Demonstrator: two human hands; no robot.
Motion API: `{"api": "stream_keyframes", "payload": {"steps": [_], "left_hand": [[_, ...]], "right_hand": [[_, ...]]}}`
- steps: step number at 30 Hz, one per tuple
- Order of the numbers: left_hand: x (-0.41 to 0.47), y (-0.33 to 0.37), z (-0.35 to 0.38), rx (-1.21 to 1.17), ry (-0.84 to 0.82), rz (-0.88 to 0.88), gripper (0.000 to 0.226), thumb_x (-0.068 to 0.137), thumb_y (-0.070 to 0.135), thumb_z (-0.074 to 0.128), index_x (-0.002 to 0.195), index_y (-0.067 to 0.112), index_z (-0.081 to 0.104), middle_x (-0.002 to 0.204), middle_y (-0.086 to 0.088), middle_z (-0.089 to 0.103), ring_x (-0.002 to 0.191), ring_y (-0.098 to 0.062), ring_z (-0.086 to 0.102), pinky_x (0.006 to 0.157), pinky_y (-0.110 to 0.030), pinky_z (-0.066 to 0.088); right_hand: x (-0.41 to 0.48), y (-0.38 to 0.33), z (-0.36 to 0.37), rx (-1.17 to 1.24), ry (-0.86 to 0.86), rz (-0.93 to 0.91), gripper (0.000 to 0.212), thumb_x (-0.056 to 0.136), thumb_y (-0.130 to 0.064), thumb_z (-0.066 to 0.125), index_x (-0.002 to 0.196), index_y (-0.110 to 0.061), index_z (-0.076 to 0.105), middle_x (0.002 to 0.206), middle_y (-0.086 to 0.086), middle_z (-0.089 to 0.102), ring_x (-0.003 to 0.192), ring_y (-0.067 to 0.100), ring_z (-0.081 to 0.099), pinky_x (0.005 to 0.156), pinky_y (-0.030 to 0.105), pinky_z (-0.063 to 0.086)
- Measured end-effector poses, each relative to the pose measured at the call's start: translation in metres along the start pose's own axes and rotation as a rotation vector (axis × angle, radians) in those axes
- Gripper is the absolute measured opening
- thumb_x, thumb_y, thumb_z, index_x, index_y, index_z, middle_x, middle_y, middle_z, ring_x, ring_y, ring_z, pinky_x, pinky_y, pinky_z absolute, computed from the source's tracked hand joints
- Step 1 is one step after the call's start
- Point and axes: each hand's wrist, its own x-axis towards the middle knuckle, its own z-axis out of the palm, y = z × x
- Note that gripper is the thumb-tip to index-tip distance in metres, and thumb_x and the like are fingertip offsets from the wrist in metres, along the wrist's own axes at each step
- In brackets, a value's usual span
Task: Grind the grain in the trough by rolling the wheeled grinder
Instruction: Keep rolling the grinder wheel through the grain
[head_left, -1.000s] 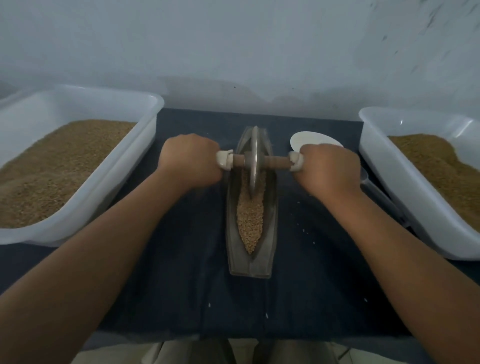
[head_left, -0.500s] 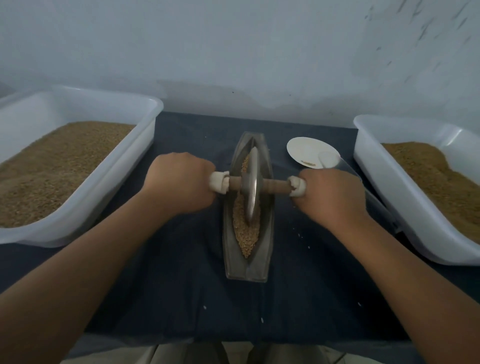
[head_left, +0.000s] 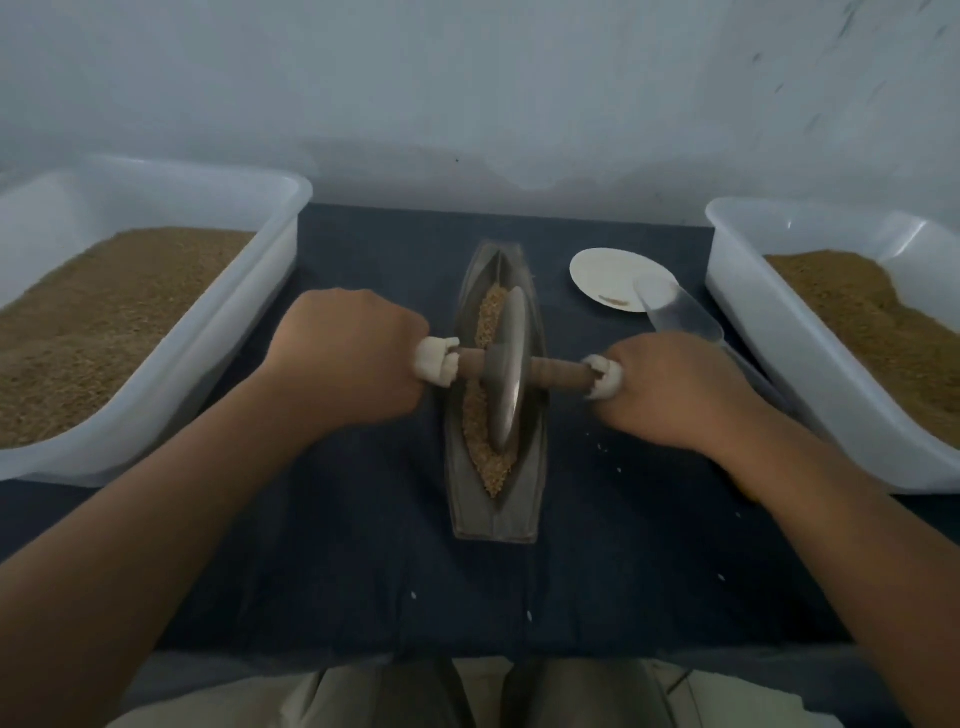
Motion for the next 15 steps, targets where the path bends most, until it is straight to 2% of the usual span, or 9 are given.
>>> {"api": "stream_keyframes", "payload": {"steps": [2, 3, 5, 7, 11, 13, 15], "left_hand": [[0.020, -0.002, 0.005, -0.093, -0.105, -0.073, 0.027, 0.078, 0.051, 0.058, 0.064, 0.030, 0.050, 0.059, 0.010, 0.052, 0.052, -0.014, 0.050, 0.050, -0.025, 0.031], [0.034, -0.003, 0.008, -0.121, -0.150, -0.115, 0.025, 0.080, 0.050, 0.057, 0.067, 0.029, 0.055, 0.064, 0.009, 0.056, 0.058, -0.018, 0.055, 0.053, -0.027, 0.036], [0.059, -0.005, 0.011, -0.152, -0.197, -0.176, 0.023, 0.079, 0.049, 0.057, 0.073, 0.027, 0.061, 0.073, 0.007, 0.061, 0.069, -0.024, 0.061, 0.062, -0.032, 0.044], [0.070, -0.004, 0.010, -0.138, -0.183, -0.187, 0.023, 0.076, 0.049, 0.057, 0.075, 0.026, 0.063, 0.073, 0.006, 0.061, 0.068, -0.024, 0.060, 0.062, -0.033, 0.044], [0.050, 0.001, -0.002, -0.089, -0.142, -0.126, 0.024, 0.074, 0.052, 0.055, 0.069, 0.028, 0.058, 0.065, 0.009, 0.056, 0.055, -0.015, 0.050, 0.054, -0.028, 0.036], [0.019, 0.001, -0.003, -0.081, -0.126, -0.084, 0.025, 0.076, 0.053, 0.055, 0.066, 0.030, 0.053, 0.061, 0.010, 0.053, 0.051, -0.012, 0.048, 0.050, -0.025, 0.031], [-0.010, 0.002, -0.001, -0.081, -0.049, -0.063, 0.029, 0.074, 0.054, 0.060, 0.061, 0.033, 0.045, 0.052, 0.012, 0.045, 0.044, -0.009, 0.042, 0.047, -0.022, 0.026]], "right_hand": [[0.017, -0.002, 0.008, -0.098, 0.162, 0.024, 0.053, 0.085, -0.068, 0.029, 0.065, -0.025, 0.054, 0.058, -0.008, 0.053, 0.051, 0.011, 0.045, 0.048, 0.026, 0.029], [0.030, -0.003, 0.012, -0.123, 0.246, 0.038, 0.052, 0.091, -0.065, 0.034, 0.065, -0.024, 0.052, 0.057, -0.007, 0.050, 0.050, 0.012, 0.042, 0.049, 0.025, 0.029], [0.058, -0.004, 0.009, -0.138, 0.324, 0.077, 0.050, 0.095, -0.059, 0.040, 0.066, -0.020, 0.053, 0.060, -0.005, 0.050, 0.053, 0.021, 0.048, 0.054, 0.028, 0.039], [0.076, -0.003, 0.005, -0.116, 0.273, 0.112, 0.048, 0.095, -0.056, 0.041, 0.070, -0.018, 0.056, 0.066, -0.002, 0.056, 0.062, 0.026, 0.055, 0.060, 0.032, 0.046], [0.050, 0.001, 0.015, -0.064, 0.171, 0.106, 0.052, 0.096, -0.060, 0.030, 0.076, -0.023, 0.060, 0.072, -0.004, 0.062, 0.068, 0.025, 0.056, 0.058, 0.033, 0.038], [0.019, 0.001, 0.012, -0.056, 0.198, 0.013, 0.050, 0.086, -0.064, 0.026, 0.070, -0.027, 0.055, 0.065, -0.009, 0.057, 0.062, 0.022, 0.053, 0.056, 0.032, 0.037], [-0.001, 0.001, 0.001, -0.022, 0.209, -0.075, 0.044, 0.078, -0.064, 0.030, 0.061, -0.028, 0.049, 0.054, -0.011, 0.051, 0.051, 0.012, 0.049, 0.049, 0.027, 0.032]]}}
